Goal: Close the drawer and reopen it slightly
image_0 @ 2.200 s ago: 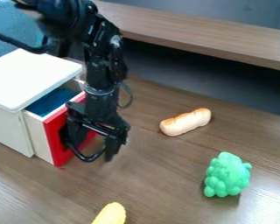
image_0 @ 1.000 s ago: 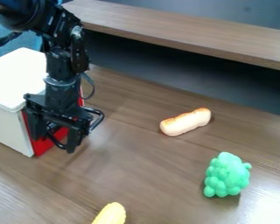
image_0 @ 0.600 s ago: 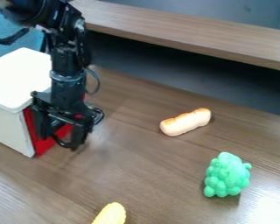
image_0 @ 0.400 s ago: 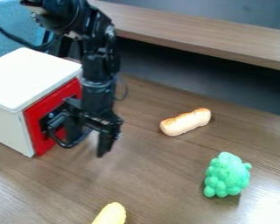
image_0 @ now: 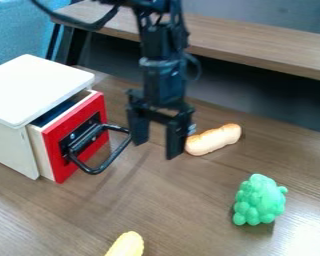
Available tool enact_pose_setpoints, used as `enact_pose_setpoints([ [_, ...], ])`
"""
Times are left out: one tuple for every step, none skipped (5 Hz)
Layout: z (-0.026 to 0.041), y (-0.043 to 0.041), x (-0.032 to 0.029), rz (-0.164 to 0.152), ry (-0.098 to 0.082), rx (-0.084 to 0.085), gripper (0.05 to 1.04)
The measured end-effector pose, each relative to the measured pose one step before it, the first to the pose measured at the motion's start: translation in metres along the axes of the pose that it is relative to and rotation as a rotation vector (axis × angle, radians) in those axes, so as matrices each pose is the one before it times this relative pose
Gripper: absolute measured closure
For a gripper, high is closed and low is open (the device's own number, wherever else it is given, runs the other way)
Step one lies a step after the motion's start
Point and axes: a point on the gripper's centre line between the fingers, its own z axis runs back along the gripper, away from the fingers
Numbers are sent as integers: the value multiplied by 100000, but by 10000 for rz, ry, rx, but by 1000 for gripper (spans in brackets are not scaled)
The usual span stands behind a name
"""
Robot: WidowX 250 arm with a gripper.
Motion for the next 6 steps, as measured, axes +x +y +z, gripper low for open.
enact_pose_setpoints([
  [1785,-2126,1049,-534,-84,280,85],
  [792,-822,448,-262,-81,49,85],
  [817,-998,365,-264,-60,-187,85],
  [266,-400,-120,-197,12,-62,85],
  [1247,-185,-198,-25,-342,71,85],
  [534,37,-519,-8,-154,103,85],
])
